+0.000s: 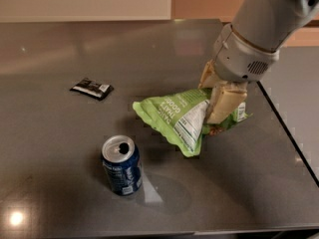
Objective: Move green rice chip bag near pepsi can
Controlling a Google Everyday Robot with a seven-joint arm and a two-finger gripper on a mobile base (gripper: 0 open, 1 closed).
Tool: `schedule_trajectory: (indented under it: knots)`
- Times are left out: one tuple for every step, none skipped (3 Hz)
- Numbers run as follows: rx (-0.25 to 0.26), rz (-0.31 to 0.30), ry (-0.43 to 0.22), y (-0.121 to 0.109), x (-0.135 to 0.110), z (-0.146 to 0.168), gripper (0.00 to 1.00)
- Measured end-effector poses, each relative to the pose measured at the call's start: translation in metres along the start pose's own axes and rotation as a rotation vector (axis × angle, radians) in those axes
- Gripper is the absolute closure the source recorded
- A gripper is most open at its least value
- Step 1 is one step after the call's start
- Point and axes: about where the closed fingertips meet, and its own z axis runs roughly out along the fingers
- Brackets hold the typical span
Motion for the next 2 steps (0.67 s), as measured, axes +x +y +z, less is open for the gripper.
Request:
schedule_trajectory:
  knots:
    - [-0.004, -0.005, 0.003, 0.0128, -0.0038, 0.0074, 0.82]
    - [-0.002, -0.005, 0.001, 0.0211, -0.0066, 0.0121, 0.58]
